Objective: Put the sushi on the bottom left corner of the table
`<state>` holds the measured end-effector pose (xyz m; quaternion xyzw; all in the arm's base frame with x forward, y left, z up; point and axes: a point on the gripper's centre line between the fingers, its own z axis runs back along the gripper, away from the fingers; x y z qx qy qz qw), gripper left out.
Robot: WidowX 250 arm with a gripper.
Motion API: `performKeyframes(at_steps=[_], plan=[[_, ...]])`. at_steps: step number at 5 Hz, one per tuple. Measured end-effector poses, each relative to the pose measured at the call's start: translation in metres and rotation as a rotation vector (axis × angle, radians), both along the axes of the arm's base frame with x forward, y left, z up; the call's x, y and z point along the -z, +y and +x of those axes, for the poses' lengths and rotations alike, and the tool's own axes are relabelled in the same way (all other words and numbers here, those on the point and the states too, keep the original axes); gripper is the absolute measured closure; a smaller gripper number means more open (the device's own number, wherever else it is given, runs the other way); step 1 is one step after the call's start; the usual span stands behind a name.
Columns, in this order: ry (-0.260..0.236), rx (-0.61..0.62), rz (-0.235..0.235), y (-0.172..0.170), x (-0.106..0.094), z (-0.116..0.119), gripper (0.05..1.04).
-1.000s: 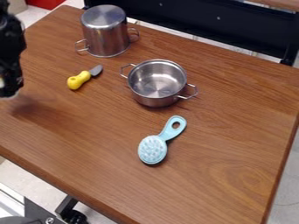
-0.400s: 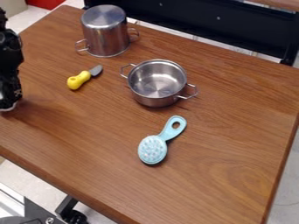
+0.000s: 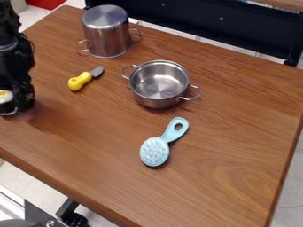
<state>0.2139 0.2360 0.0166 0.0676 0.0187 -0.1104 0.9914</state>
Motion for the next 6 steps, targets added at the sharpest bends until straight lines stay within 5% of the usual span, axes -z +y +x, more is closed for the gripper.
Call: performKeyframes(at_steps=[1,3,5,6], plan=[[0.015,-0.017,-0.041,-0.007,0.0,-0.001,0.085],[-0.03,-0.086,-0.092,-0.028,-0.023,0.014,0.085],[-0.084,-0.16,-0.12,-0.059,-0.026,0.044,0.085],[-0.13,-0.239,-0.142,-0.073,-0.044,0.072,0.085]])
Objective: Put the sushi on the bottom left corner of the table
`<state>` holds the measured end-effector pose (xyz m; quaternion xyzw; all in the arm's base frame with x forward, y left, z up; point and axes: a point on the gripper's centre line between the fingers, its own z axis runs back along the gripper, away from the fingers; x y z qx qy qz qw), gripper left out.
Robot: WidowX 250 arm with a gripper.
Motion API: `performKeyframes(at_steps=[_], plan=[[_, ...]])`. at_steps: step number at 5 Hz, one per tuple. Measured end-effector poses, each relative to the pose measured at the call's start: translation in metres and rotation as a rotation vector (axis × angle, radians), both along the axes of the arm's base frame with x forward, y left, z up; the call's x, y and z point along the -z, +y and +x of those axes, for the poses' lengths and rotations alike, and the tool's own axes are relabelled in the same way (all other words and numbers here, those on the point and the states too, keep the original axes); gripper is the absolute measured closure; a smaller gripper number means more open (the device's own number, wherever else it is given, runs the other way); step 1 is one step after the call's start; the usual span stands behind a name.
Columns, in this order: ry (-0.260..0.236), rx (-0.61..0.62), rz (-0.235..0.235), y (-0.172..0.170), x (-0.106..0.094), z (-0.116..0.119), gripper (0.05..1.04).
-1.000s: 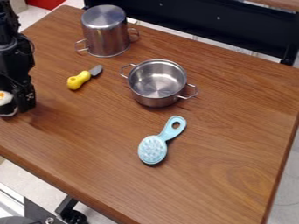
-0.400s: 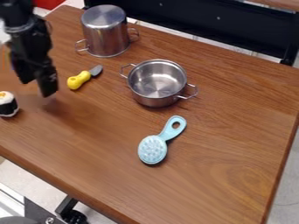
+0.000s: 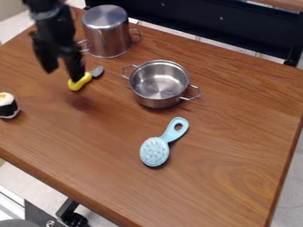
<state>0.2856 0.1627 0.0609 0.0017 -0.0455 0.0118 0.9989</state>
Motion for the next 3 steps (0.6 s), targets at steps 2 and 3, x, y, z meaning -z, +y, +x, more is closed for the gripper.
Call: performKeyframes(at_steps=[2,3], plan=[[-0.03,-0.144,-0.021,-0.029,-0.019,0.062,0.085],[-0.015,-0.188,-0.027,-0.043,-0.011,0.081,0.085]])
